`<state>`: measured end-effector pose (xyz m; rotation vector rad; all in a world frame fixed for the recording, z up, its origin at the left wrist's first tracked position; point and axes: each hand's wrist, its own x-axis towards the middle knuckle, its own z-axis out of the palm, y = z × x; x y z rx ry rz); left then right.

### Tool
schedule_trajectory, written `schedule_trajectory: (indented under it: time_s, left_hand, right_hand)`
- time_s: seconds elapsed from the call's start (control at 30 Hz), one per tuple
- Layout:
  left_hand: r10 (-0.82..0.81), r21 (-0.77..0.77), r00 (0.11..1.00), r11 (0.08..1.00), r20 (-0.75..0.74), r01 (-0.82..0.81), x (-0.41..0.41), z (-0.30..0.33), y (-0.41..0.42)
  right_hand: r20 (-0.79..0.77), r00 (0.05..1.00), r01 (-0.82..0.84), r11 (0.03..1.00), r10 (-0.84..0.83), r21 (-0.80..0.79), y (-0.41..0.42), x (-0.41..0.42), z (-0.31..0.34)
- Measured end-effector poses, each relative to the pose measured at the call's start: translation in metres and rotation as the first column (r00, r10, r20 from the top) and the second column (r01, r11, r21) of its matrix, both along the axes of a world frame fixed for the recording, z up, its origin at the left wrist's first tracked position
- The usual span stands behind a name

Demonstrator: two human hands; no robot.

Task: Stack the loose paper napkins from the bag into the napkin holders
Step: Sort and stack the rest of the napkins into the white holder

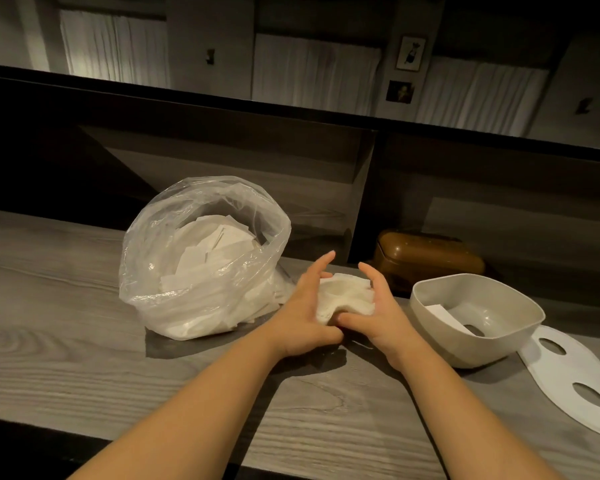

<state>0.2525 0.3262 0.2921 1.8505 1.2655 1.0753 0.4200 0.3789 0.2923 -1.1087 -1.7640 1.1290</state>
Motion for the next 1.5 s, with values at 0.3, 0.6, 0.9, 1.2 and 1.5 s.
schedule_trajectory:
  time_s: [0.3,0.6,0.9,1.2,1.5]
  left_hand:
    - [0.135,-0.041,0.974,0.991,0.184,-0.130,-0.003,-0.001,0.002]
    - [0.040,-0.078,0.987,0.997,0.158,-0.028,-0.003,-0.001,0.003]
    - [0.217,-0.172,0.942,0.969,0.254,-0.177,-0.021,-0.002,0.009]
    - [0.274,-0.133,0.890,0.961,0.365,-0.241,-0.012,0.011,-0.002]
    - [0.316,-0.250,0.799,0.944,0.512,-0.213,0.042,0.051,0.002]
  right_hand:
    - [-0.083,0.991,0.111,0.994,-0.109,0.022,-0.002,0.000,-0.001]
    - [0.065,0.997,0.031,0.999,-0.028,-0.039,-0.003,-0.003,0.001]
    - [0.001,0.992,0.125,0.992,-0.125,0.015,-0.005,0.000,0.008]
    - [-0.077,0.992,0.104,0.991,-0.098,0.085,-0.015,-0.004,0.033]
    - [0.105,0.994,-0.013,0.995,0.002,0.102,-0.016,0.024,0.094]
